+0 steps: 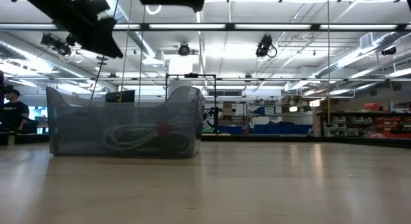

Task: Pick and place USB-C Cables
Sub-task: Put the top black USB cable into the black bin

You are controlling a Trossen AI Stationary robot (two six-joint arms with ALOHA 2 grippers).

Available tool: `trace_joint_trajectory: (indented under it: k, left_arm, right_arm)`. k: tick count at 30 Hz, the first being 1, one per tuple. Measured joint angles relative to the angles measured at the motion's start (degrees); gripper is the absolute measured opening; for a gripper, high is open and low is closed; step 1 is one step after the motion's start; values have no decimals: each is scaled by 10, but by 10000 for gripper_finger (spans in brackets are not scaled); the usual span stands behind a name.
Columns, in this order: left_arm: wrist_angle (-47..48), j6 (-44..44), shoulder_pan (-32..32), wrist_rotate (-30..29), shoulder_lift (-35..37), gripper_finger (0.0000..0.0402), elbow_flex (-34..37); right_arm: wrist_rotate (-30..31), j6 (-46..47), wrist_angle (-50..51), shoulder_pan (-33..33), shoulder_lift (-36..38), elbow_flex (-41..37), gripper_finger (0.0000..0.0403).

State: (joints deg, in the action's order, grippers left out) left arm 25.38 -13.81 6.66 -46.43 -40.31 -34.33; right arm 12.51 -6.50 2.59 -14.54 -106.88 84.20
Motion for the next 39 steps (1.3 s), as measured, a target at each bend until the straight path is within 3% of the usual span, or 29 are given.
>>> trace_joint_trajectory:
  k: [3, 7, 14, 19, 26, 39]
  left_arm:
    - [-1, 22, 28, 2, -32, 172, 0]
    - [-50, -17, 79, 15, -77, 172, 0]
    - [-53, -78, 211, 181, -150, 172, 0]
    - [-18, -115, 283, 222, -203, 172, 0]
    - [-31, -159, 285, 316, -227, 172, 0]
    - [35, -183, 291, 297, -231, 188, 0]
  right_arm:
    - [0, 3, 0, -8, 11, 0, 145]
    - [9, 5, 2, -15, 13, 0, 145]
    - [42, 28, 40, -22, 12, 0, 145]
    - [43, 35, 57, -22, 12, 0, 145]
    - [43, 15, 64, -18, 12, 0, 145]
    - [43, 14, 77, -6, 12, 0, 145]
